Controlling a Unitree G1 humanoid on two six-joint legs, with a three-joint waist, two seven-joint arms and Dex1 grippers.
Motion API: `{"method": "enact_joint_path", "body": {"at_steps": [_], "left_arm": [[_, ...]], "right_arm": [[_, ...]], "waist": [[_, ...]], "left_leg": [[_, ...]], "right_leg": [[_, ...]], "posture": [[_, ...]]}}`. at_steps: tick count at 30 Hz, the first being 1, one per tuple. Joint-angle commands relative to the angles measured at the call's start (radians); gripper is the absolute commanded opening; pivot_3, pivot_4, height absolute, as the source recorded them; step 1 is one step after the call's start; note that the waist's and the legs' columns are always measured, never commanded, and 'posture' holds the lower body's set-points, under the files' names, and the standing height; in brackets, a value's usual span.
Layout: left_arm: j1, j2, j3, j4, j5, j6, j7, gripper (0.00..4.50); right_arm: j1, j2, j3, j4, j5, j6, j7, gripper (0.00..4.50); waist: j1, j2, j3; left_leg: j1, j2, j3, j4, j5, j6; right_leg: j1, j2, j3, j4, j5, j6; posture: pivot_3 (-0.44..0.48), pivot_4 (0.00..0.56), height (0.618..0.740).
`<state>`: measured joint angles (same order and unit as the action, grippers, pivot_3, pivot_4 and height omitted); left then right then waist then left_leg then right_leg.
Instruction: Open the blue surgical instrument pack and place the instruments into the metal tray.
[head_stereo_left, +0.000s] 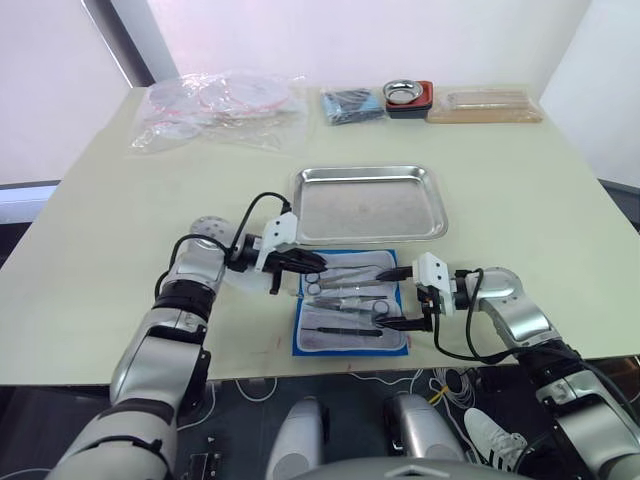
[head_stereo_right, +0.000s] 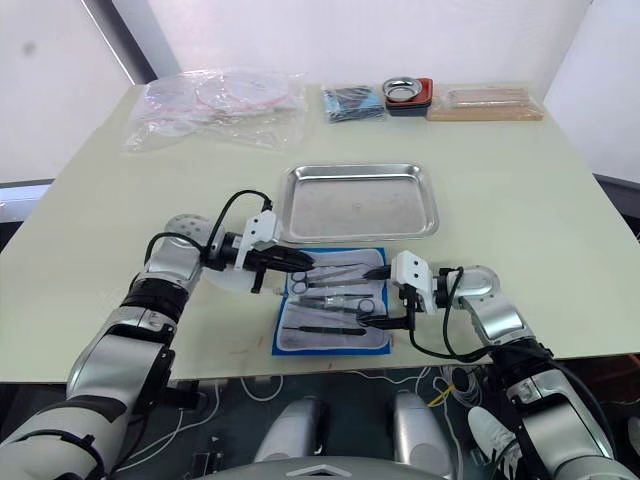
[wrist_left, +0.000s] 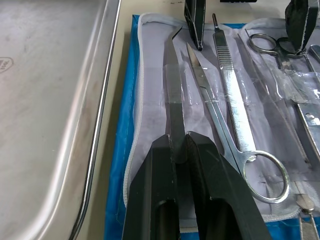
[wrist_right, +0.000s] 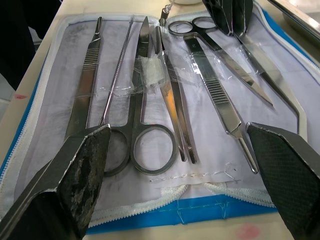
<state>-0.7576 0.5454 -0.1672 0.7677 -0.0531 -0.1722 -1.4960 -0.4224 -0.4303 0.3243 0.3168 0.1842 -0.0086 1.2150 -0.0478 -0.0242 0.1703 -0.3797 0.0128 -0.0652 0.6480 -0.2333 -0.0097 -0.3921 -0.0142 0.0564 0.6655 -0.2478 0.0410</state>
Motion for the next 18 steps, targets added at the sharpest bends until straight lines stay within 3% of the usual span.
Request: {"method": "enact_joint_path", "body": {"at_steps": [1, 18], "left_arm": [[0.006, 0.033, 0.014, -0.058, -0.008, 0.037, 0.016, 0.04], [0.022, 0.087, 0.024, -0.271, -0.025, 0.242, 0.041, 0.04]], "right_arm": [[0.046, -0.037, 0.077, 0.088, -0.121, 0.085, -0.024, 4.5], [0.042, -0.048, 0.1, 0.088, -0.126, 0.11, -0.027, 4.5]], "waist": [[0.0, 0.0, 0.0], [0.0, 0.0, 0.0]], "left_leg": [[0.0, 0.0, 0.0, 0.0, 0.0, 0.0], [0.0, 0.0, 0.0, 0.0, 0.0, 0.0]], "right_leg": [[0.0, 0.0, 0.0, 0.0, 0.0, 0.0], [0.0, 0.0, 0.0, 0.0, 0.0, 0.0]], "posture": [[0.0, 0.15, 0.74], [0.0, 0.15, 0.74]]}}
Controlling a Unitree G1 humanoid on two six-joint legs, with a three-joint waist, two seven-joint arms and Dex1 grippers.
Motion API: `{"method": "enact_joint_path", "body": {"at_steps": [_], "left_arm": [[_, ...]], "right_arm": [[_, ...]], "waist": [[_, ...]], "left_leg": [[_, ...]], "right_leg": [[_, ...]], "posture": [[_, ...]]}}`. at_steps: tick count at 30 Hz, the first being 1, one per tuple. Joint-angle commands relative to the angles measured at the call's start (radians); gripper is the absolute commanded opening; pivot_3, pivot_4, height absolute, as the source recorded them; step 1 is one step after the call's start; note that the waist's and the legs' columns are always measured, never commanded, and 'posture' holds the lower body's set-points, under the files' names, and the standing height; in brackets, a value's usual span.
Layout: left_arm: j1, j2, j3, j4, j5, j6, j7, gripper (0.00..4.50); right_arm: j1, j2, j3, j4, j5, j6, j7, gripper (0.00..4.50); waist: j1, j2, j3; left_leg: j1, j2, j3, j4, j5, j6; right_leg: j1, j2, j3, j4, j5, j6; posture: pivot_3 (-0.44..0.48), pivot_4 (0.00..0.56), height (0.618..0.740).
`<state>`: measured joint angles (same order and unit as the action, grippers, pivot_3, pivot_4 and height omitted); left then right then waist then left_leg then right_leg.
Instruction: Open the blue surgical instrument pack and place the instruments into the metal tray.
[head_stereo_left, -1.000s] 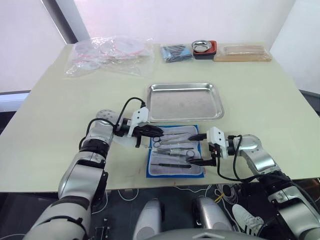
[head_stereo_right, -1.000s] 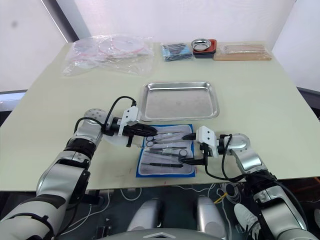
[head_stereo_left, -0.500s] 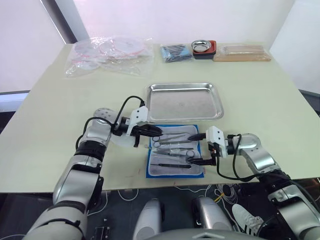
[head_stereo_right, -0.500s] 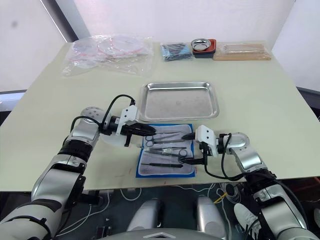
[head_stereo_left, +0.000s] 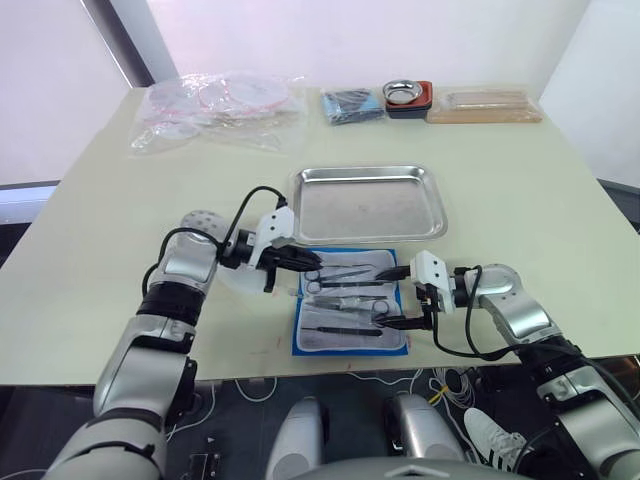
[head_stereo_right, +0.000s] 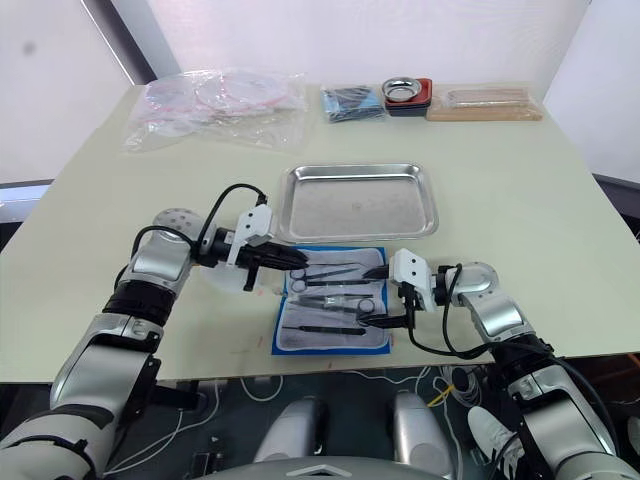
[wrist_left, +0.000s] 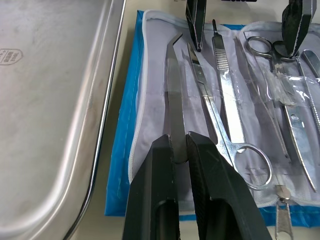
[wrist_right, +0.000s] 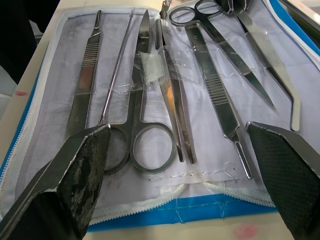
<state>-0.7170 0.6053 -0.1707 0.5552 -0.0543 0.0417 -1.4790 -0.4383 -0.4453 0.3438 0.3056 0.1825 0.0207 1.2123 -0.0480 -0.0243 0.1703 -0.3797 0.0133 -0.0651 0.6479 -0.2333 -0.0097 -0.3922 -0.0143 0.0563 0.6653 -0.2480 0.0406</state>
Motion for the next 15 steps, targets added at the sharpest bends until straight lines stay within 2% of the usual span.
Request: {"method": "enact_joint_path", "body": {"at_steps": [1, 15], "left_arm": [[-0.02, 0.03, 0.028, -0.064, -0.024, 0.036, 0.024, 0.04], [-0.007, 0.1, 0.021, -0.182, -0.032, 0.135, 0.01, 0.04]], "right_arm": [[0.056, -0.033, 0.082, 0.101, -0.125, 0.08, -0.024, 4.5], [0.051, -0.027, 0.086, 0.113, -0.129, 0.075, -0.026, 4.5]], "waist": [[0.0, 0.0, 0.0], [0.0, 0.0, 0.0]], "left_leg": [[0.0, 0.0, 0.0, 0.0, 0.0, 0.0], [0.0, 0.001, 0.0, 0.0, 0.0, 0.0]], "right_leg": [[0.0, 0.0, 0.0, 0.0, 0.0, 0.0], [0.0, 0.0, 0.0, -0.001, 0.0, 0.0]], "posture": [[0.0, 0.15, 0.74], [0.0, 0.15, 0.74]]}}
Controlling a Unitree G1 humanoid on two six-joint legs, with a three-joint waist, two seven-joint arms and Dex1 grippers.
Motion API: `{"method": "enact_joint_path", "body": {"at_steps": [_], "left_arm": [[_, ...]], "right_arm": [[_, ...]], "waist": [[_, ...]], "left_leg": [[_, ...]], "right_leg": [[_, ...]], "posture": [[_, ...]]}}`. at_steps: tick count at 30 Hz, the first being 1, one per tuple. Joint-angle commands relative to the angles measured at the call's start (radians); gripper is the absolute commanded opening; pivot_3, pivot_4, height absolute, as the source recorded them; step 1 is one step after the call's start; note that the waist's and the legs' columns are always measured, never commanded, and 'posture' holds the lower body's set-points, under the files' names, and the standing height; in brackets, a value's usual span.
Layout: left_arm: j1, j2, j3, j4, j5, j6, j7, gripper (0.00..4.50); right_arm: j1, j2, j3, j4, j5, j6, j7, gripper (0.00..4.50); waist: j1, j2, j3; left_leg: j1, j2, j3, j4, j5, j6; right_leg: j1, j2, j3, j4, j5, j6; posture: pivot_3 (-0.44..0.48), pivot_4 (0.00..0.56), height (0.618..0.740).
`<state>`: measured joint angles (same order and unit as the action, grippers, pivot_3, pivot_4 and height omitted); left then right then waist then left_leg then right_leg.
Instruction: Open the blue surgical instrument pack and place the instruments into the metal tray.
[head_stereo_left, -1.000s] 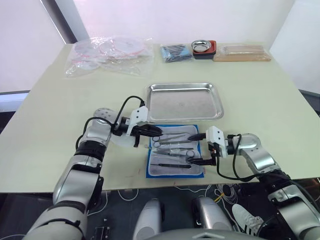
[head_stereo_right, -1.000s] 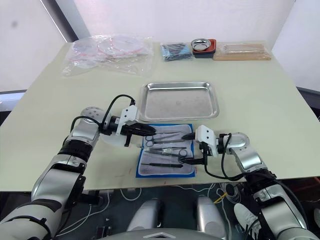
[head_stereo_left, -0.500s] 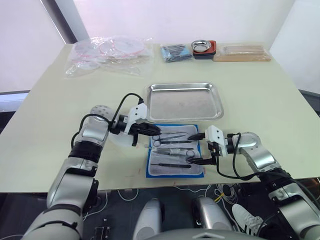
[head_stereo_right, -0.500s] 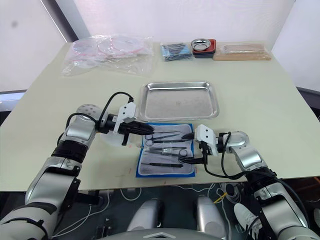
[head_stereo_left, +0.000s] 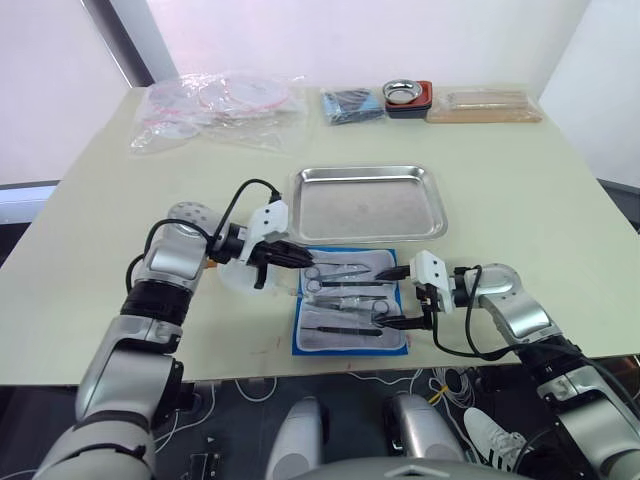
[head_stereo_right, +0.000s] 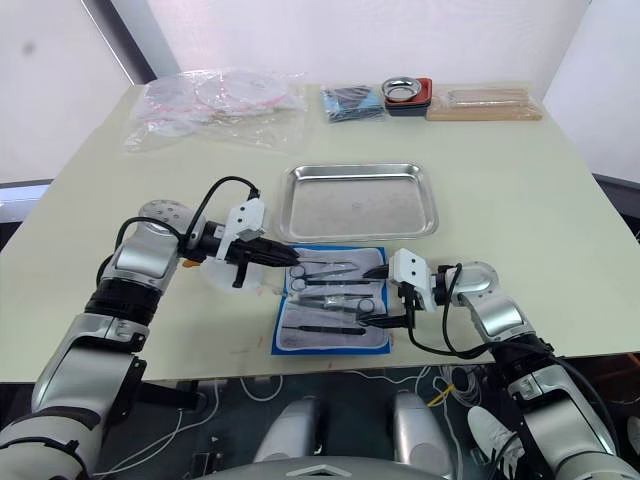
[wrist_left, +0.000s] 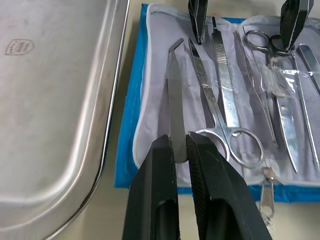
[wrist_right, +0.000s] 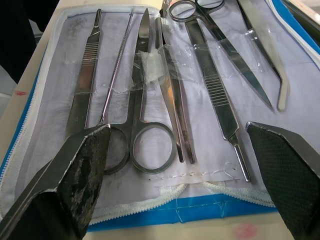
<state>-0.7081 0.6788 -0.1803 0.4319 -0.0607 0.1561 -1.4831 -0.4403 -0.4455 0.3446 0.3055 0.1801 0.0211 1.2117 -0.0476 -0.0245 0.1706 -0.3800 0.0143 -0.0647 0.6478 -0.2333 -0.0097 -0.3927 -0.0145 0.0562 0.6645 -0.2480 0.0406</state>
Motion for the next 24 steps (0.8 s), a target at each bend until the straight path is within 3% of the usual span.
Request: {"method": "enact_joint_path", "body": {"at_steps": [1, 16, 24], "left_arm": [[-0.013, 0.032, 0.03, -0.07, -0.028, 0.029, 0.013, 0.04], [0.062, 0.14, 0.054, -0.169, -0.051, 0.105, 0.028, 0.04], [0.118, 0.194, 0.094, -0.272, -0.132, 0.202, 0.024, 0.04]], "right_arm": [[0.053, -0.026, 0.085, 0.113, -0.127, 0.074, -0.025, 4.5], [0.052, -0.02, 0.089, 0.118, -0.128, 0.069, -0.026, 4.5], [0.054, -0.019, 0.091, 0.114, -0.126, 0.07, -0.023, 4.5]], "waist": [[0.0, 0.0, 0.0], [0.001, 0.0, 0.0], [0.002, -0.001, 0.0]], "left_leg": [[0.0, 0.0, 0.0, 0.0, 0.0, 0.0], [0.0, 0.005, 0.002, -0.001, 0.0, 0.0], [0.0, 0.007, 0.003, -0.002, 0.0, 0.0]], "right_leg": [[0.0, 0.0, 0.0, 0.0, 0.0, 0.0], [-0.001, 0.0, -0.001, -0.002, 0.0, 0.0], [-0.002, -0.001, -0.002, -0.002, 0.0, 0.0]], "posture": [[0.0, 0.15, 0.74], [0.0, 0.15, 0.74], [0.0, 0.15, 0.74]]}}
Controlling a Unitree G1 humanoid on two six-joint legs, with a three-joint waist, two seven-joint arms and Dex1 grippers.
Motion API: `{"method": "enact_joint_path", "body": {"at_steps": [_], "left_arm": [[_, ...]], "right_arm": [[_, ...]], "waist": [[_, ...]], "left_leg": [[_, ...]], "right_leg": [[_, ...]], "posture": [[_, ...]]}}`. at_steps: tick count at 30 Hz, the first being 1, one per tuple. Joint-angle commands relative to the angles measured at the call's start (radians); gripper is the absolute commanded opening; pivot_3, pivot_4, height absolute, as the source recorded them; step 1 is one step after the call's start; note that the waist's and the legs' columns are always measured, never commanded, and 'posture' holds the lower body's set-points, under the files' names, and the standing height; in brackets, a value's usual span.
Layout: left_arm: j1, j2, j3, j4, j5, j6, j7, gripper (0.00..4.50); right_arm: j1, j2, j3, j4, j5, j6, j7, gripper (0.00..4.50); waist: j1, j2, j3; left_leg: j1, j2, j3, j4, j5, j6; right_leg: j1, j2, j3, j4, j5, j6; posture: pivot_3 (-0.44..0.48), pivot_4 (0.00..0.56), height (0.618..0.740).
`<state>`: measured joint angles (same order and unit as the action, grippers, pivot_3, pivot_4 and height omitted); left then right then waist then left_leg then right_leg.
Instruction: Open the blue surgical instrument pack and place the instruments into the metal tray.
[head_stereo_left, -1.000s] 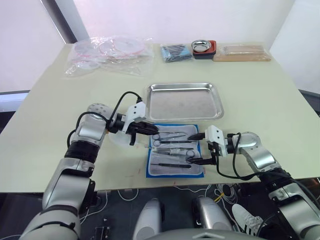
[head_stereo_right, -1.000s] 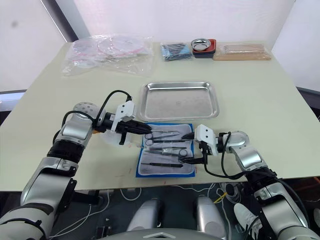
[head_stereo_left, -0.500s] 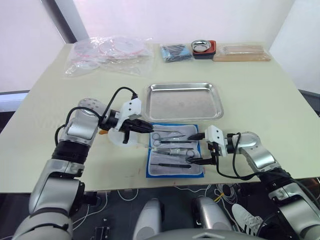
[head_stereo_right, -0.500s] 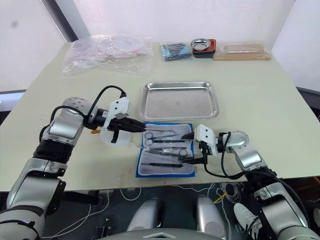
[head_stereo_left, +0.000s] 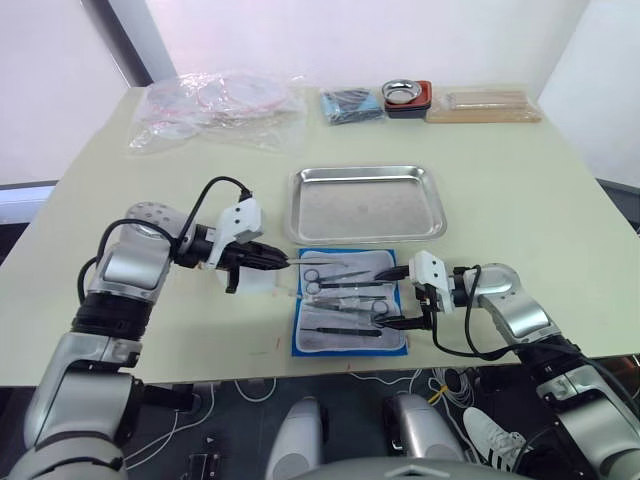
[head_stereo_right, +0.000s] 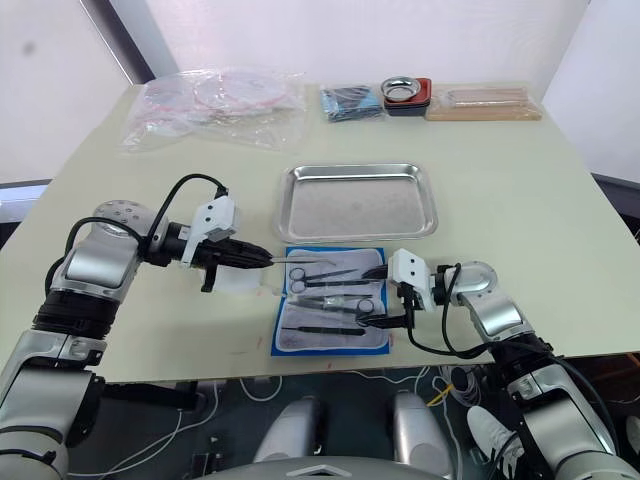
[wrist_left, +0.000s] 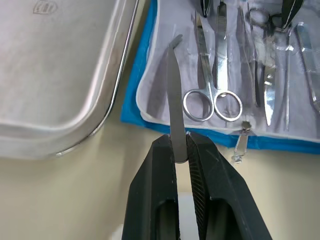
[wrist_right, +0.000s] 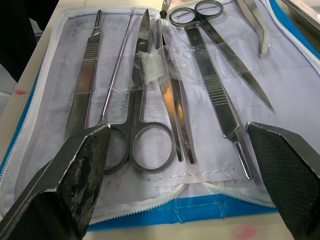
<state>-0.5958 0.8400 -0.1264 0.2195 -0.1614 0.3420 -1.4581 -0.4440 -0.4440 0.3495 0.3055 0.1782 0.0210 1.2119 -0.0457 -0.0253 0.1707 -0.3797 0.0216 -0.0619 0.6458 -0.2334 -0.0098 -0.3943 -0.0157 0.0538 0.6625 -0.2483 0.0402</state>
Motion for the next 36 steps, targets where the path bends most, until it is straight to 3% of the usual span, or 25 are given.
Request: {"method": "enact_joint_path", "body": {"at_steps": [1, 14, 22, 27, 36], "left_arm": [[0.011, 0.04, 0.043, -0.067, -0.032, 0.018, 0.003, 0.04], [0.038, 0.104, 0.075, -0.077, -0.071, 0.037, 0.011, 0.04], [0.072, 0.092, 0.171, -0.136, -0.171, 0.1, 0.057, 0.04], [0.122, -0.008, 0.235, -0.239, -0.215, 0.168, 0.25, 0.04], [0.147, -0.246, 0.271, -0.414, -0.184, 0.37, 0.723, 0.04]], "right_arm": [[0.058, -0.021, 0.086, 0.113, -0.124, 0.071, -0.024, 4.5], [0.046, -0.019, 0.086, 0.129, -0.122, 0.067, -0.018, 4.5], [0.05, -0.024, 0.085, 0.123, -0.121, 0.065, -0.019, 4.5], [0.056, -0.024, 0.084, 0.116, -0.118, 0.066, -0.021, 4.5], [0.065, -0.034, 0.085, 0.113, -0.118, 0.059, -0.013, 4.5]], "waist": [[0.0, 0.0, 0.0], [0.001, -0.001, -0.001], [0.001, -0.002, -0.001], [0.002, -0.004, -0.002], [0.003, -0.006, -0.003]], "left_leg": [[0.0, 0.0, 0.001, -0.001, 0.0, 0.0], [0.001, 0.001, 0.001, -0.004, 0.0, 0.0], [0.0, 0.001, 0.001, -0.006, 0.0, 0.0], [0.001, 0.001, 0.001, -0.008, 0.0, 0.0], [0.001, -0.001, 0.001, -0.008, 0.0, 0.0]], "right_leg": [[0.0, -0.001, 0.0, 0.0, 0.0, 0.0], [-0.003, -0.001, -0.001, -0.001, 0.0, 0.0], [-0.003, -0.001, -0.002, -0.001, 0.0, 0.0], [-0.003, -0.002, -0.002, -0.002, 0.0, 0.0], [-0.002, -0.001, -0.003, -0.002, 0.0, 0.0]], "posture": [[0.0, 0.15, 0.74], [0.0, 0.15, 0.74], [0.0, 0.15, 0.74], [0.0, 0.15, 0.74], [0.0, 0.15, 0.74]]}}
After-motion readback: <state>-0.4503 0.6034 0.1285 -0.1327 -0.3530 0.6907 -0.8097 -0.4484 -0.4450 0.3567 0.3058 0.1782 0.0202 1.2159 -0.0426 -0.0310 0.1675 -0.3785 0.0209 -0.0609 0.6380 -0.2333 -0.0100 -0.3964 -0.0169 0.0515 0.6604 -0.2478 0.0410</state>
